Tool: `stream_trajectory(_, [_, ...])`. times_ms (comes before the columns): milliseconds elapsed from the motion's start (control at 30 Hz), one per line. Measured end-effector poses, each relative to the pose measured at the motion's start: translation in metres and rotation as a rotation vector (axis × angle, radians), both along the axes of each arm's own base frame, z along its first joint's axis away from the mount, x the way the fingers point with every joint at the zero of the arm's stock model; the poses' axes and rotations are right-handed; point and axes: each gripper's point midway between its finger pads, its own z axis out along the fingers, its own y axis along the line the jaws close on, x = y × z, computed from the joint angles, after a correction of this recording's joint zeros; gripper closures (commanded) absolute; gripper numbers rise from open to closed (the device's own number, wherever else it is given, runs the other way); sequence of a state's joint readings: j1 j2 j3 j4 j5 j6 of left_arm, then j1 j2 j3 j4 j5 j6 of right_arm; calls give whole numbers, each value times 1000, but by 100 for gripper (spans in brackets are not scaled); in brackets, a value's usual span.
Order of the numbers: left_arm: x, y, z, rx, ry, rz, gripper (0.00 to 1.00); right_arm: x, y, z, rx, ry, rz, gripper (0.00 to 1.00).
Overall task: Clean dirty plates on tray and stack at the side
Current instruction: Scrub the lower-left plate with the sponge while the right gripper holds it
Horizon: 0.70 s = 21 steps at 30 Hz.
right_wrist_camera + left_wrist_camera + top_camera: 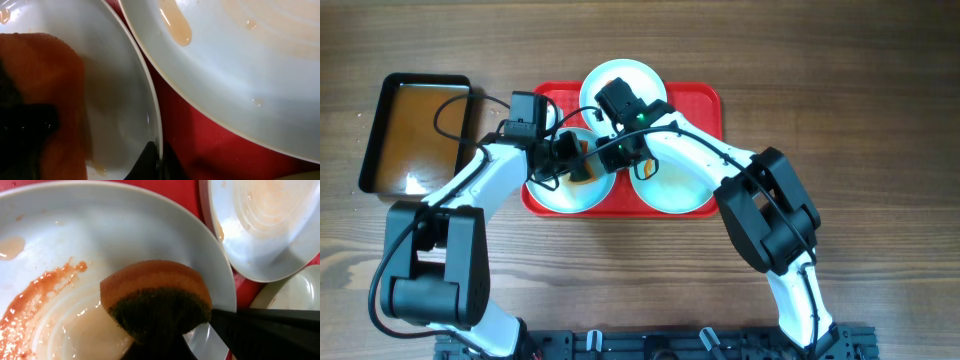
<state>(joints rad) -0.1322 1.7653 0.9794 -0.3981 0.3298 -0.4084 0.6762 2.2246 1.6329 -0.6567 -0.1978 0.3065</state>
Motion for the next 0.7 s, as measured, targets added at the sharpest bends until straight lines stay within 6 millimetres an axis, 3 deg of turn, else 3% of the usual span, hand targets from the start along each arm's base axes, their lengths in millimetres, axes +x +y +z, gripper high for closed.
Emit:
stream_trajectory(433, [6,13,-14,67,-74,34,96,0,0,0,0,0,0,96])
stream_trajectory(567, [5,26,-18,149,-73,63,96,0,0,0,1,0,0,96])
stream_trajectory(700, [2,53,-19,310,-70,99,96,0,0,0,1,0,0,96])
